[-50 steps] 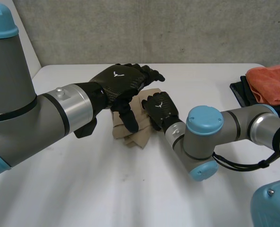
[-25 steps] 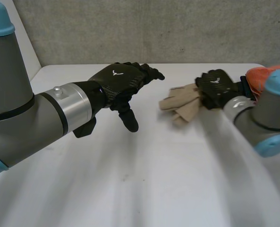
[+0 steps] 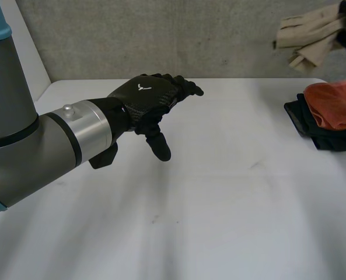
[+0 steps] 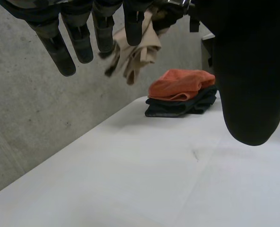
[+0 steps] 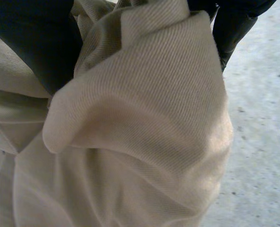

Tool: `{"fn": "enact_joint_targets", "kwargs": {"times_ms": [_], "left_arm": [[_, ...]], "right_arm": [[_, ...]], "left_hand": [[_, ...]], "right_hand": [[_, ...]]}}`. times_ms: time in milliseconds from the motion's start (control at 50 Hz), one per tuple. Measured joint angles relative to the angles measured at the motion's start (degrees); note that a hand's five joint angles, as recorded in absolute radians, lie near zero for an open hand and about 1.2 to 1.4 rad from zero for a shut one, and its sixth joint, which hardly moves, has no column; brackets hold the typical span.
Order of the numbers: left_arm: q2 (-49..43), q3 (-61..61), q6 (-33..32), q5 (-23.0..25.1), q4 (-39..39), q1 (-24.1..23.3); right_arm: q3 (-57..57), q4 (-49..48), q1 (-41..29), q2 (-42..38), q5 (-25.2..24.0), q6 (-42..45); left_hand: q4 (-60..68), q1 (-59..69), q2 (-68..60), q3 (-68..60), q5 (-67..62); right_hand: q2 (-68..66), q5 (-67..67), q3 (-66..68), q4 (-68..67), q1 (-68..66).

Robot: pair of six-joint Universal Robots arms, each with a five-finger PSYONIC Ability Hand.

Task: Fold the laundry.

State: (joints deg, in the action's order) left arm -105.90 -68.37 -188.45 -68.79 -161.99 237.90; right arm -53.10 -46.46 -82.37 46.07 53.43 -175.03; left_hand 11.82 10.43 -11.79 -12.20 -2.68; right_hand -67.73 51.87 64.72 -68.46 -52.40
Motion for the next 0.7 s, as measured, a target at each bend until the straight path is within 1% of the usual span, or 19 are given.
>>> {"fn": "enact_joint_targets", "kwargs": {"times_ms": [60, 100, 140, 240, 280, 320, 340, 360, 400, 440, 480, 500, 520, 540, 580, 600, 620, 640, 700], "left_arm": [[0.01, -0.01, 0.01, -0.05, -0.03, -0.01], [0.0, -0.02, 0.01, -0.07, -0.06, -0.04], [0.0, -0.05, 0.01, -0.09, -0.09, -0.07], [0.0, -0.22, 0.01, -0.1, -0.15, -0.16], [-0.01, -0.39, 0.03, -0.1, -0.23, -0.19], [-0.01, -0.47, 0.05, -0.1, -0.29, -0.22], [-0.01, -0.54, 0.09, -0.09, -0.36, -0.23], [-0.05, -0.64, 0.25, -0.1, -0.54, -0.25], [-0.07, -0.72, 0.43, -0.1, -0.71, -0.27], [-0.15, -0.81, 0.91, -0.11, -1.03, -0.3], [-0.21, -0.83, 1.25, -0.11, -1.24, -0.32], [-0.23, -0.84, 1.39, -0.11, -1.32, -0.32], [-0.26, -0.83, 1.58, -0.11, -1.44, -0.32], [-0.28, -0.84, 1.68, -0.11, -1.5, -0.33], [-0.31, -0.83, 1.95, -0.11, -1.65, -0.33], [-0.31, -0.83, 2.05, -0.12, -1.71, -0.34], [-0.31, -0.83, 2.09, -0.11, -1.73, -0.34], [-0.31, -0.82, 2.18, -0.12, -1.77, -0.34], [-0.27, -0.82, 2.34, -0.12, -1.8, -0.34]], "right_arm": [[3.45, -0.99, 3.03, -2.51, -1.06, -3.41], [4.25, -1.04, 3.85, -3.27, -1.55, -3.77], [6.07, -0.93, 6.29, -5.63, -3.42, -4.15], [7.61, -0.43, 11.2, -9.99, -8.6, -4.18], [7.23, -0.16, 13.65, -11.89, -12.01, -4.33], [6.8, -0.06, 14.92, -12.77, -13.95, -4.49], [6.46, 0.0, 15.61, -13.2, -15.08, -4.61], [5.32, 0.11, 17.23, -14.24, -17.94, -4.96], [4.59, 0.14, 18.1, -14.74, -19.53, -5.17], [2.84, 0.19, 20.11, -15.54, -22.82, -5.62], [1.72, 0.25, 21.5, -15.78, -24.48, -5.88], [1.37, 0.29, 21.96, -15.78, -24.93, -5.97], [0.77, 0.41, 22.74, -15.69, -25.54, -6.15], [0.6, 0.46, 22.95, -15.65, -25.67, -6.2], [-0.29, 0.97, 24.02, -15.02, -26.08, -6.5], [-0.58, 1.35, 24.35, -14.59, -26.05, -6.6], [-0.71, 1.58, 24.5, -14.34, -25.98, -6.64], [-0.98, 2.23, 24.88, -13.62, -25.64, -6.71], [-1.25, 4.5, 26.0, -11.56, -23.71, -6.6]], "left_hand": [[0.0, 0.0, 0.0, 0.0, 0.0], [0.0, 0.0, 0.0, 0.0, 0.0], [0.0, 0.0, 0.0, 0.0, 0.0], [0.0, 0.0, 0.0, 0.0, 0.0], [0.0, 0.0, 0.0, 0.0, 0.0], [0.0, 0.0, 0.0, 0.0, 0.0], [0.0, 0.0, 0.0, 0.0, 0.0], [0.0, 0.0, 0.0, 0.0, 0.0], [0.0, 0.0, 0.0, 0.0, 0.0], [0.0, 0.0, 0.0, 0.0, 0.01], [0.0, 0.0, 0.0, 0.0, 0.01], [0.0, 0.0, 0.0, 0.0, 0.0], [0.0, 0.0, 0.0, 0.0, 0.0], [0.0, 0.0, 0.0, 0.0, 0.0], [0.0, 0.0, 0.0, 0.0, 0.0], [0.0, 0.0, 0.0, 0.0, 0.0], [0.0, 0.0, 0.0, 0.0, 0.0], [0.0, 0.0, 0.0, 0.0, 0.0], [0.0, 0.0, 0.0, 0.0, 0.0]], "right_hand": [[0.0, 0.0, 0.21, -0.09, 0.0], [0.0, 0.0, 0.21, -0.09, 0.0], [0.0, 0.0, 0.22, -0.09, 0.0], [0.0, 0.02, 0.21, -0.09, -0.06], [0.0, 0.02, 0.47, -0.11, -0.06], [0.0, 0.02, 0.47, -0.11, -0.06], [0.0, 0.02, 0.47, -0.11, -0.06], [0.0, 0.02, 0.56, -0.12, -0.06], [-0.02, 0.02, 0.77, -0.12, -0.06], [-0.08, 0.04, 1.38, -0.13, -0.06], [-0.09, 0.04, 1.56, -0.13, -0.03], [4.32, -2.35, -2.33, 4.55, 2.35], [17.59, -13.45, -15.36, 16.38, 12.91], [17.59, -13.45, -15.36, 16.38, 12.91], [45.93, -40.27, -42.04, 43.7, 35.89], [50.81, -44.58, -47.25, 49.61, 38.9], [50.81, -44.58, -47.25, 49.61, 38.9], [54.64, -47.76, -51.75, 54.46, 40.67], [54.8, -48.22, -52.28, 54.64, 40.68]]}}
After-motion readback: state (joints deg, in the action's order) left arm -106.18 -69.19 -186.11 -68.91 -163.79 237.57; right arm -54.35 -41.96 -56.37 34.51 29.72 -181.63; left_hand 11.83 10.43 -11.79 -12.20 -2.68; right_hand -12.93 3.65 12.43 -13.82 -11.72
